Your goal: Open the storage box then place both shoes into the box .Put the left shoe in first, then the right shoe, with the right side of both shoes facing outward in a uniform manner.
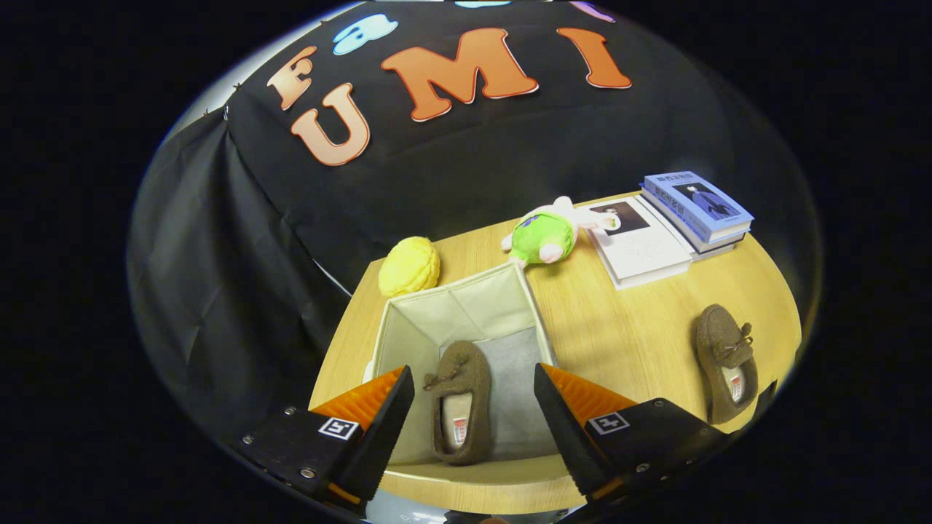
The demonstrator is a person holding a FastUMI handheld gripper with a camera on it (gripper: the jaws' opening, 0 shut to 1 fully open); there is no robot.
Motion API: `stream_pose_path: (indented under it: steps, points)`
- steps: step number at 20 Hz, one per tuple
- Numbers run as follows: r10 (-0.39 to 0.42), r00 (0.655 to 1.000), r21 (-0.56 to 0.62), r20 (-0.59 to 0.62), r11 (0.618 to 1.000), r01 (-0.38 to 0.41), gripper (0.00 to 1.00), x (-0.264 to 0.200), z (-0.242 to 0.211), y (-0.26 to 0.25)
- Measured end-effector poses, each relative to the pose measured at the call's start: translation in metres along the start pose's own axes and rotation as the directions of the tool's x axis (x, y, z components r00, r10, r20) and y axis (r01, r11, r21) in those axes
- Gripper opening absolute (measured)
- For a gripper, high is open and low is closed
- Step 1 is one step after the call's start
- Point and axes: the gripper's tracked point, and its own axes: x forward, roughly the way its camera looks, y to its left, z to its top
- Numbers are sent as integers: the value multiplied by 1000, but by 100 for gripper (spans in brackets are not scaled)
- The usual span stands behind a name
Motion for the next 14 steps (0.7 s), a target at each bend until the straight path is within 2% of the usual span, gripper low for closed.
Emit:
stream_pose_path:
  steps: [7,14]
  points:
    - [-109,989,23,99,994,107,98,-29,29,-77]
    - [-247,960,90,131,967,237,98,-58,34,-168]
